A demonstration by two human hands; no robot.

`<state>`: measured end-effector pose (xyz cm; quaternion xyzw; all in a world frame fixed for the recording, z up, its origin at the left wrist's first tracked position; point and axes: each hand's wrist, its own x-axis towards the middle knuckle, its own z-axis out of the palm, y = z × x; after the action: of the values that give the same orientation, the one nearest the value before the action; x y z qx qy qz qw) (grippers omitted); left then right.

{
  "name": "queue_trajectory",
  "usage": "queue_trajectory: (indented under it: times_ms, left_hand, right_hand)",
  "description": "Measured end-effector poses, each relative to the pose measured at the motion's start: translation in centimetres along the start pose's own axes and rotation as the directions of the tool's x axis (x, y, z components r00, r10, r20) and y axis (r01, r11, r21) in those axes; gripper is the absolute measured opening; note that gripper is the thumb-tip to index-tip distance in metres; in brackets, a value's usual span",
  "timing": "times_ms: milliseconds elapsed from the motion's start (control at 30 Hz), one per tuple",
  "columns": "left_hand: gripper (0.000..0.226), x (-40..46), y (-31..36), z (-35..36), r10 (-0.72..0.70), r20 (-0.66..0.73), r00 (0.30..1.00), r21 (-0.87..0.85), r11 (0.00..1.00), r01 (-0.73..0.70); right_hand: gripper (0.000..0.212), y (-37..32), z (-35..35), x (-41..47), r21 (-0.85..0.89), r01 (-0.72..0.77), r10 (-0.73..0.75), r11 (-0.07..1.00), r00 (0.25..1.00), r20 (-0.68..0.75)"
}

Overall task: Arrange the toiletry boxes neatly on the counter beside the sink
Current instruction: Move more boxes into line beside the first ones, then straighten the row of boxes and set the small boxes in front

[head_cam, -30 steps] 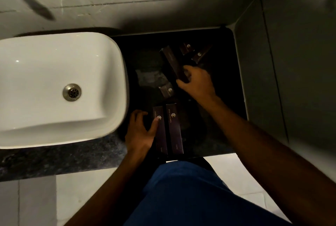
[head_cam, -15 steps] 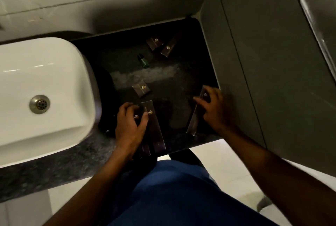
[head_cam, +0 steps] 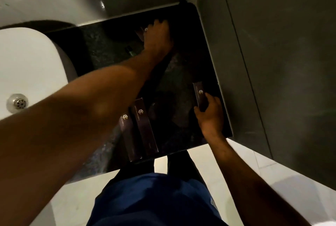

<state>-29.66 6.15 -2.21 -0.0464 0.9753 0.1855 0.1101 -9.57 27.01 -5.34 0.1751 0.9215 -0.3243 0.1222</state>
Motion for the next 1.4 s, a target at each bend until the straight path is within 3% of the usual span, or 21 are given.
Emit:
queue_trajectory:
  times_ms: [133,267,367,400,467,567,667,733,800,867,967,1033,1400]
  left_hand:
    - [0.044,1.2,0.4,-1.1,0.012,0.052,0.999,-0.001,1.000,-0.012]
    - [0.045,-1.2,-0.6,-4.9,-0.018,-0.131,0.991,-0.074,0.997,0.008]
    - [0.039,-6.4,-2.0,-6.6,0.205,-0.200,0.958,0.047,0.979,-0.200]
    - [0.031,-8.6,-2.4,-6.0,0.327,-0.163,0.931,0.120,0.943,-0.310]
    - [0.027,-12.4,-2.3,-3.6,0.509,0.046,0.859,0.275,0.820,-0.501]
    - [0.038,-14.8,-1.6,0.4,0.587,0.372,0.719,0.284,0.665,-0.690]
    - [0.044,-15.1,-1.3,2.6,0.635,0.417,0.650,0.243,0.611,-0.754]
    - [0.058,-16.1,-1.5,3.4,0.620,0.315,0.719,0.182,0.704,-0.687]
    - [0.076,-18.1,-1.9,3.6,0.458,0.156,0.875,0.032,0.883,-0.468]
    - [0.083,-20.3,-2.0,4.1,0.273,0.105,0.956,-0.080,0.961,-0.266]
    - [0.096,-22.4,-0.9,5.9,0.163,0.278,0.947,-0.029,0.986,-0.162]
    - [0.101,-22.9,0.1,7.2,0.122,0.322,0.939,0.011,0.991,-0.133]
    - [0.098,-24.7,1.6,9.3,0.167,0.271,0.948,-0.008,0.985,-0.172]
  right_hand:
    - [0.060,0.3,-0.1,-0.1,0.029,0.001,-0.002,1.000,1.000,0.017]
    - [0.054,0.4,-1.0,-0.1,0.090,0.016,-0.020,0.996,0.999,0.043]
    - [0.040,0.8,-1.9,0.0,0.103,0.045,-0.051,0.994,0.997,0.052]
    - [0.039,1.0,-2.2,0.2,0.106,0.054,-0.061,0.993,0.997,0.057]
    - [0.039,1.5,-2.6,0.7,0.131,0.056,-0.066,0.990,0.995,0.079]
    - [0.043,2.1,-2.7,1.2,0.166,0.044,-0.063,0.985,0.992,0.112]
    - [0.044,2.4,-2.5,1.6,0.170,0.031,-0.057,0.985,0.987,0.151]
    - [0.044,2.5,-2.5,1.6,0.162,0.036,-0.060,0.986,0.987,0.147]
    - [0.044,2.5,-2.5,1.4,0.169,0.043,-0.071,0.985,0.984,0.164]
    - [0.044,2.5,-2.6,1.2,0.187,0.044,-0.079,0.981,0.980,0.184]
    - [0.043,2.2,-2.4,0.7,0.215,0.035,-0.078,0.976,0.978,0.193]
    - [0.043,1.9,-2.3,0.5,0.223,0.036,-0.076,0.974,0.982,0.171]
    - [0.045,1.0,-2.3,0.8,0.211,0.005,-0.046,0.978,0.981,0.190]
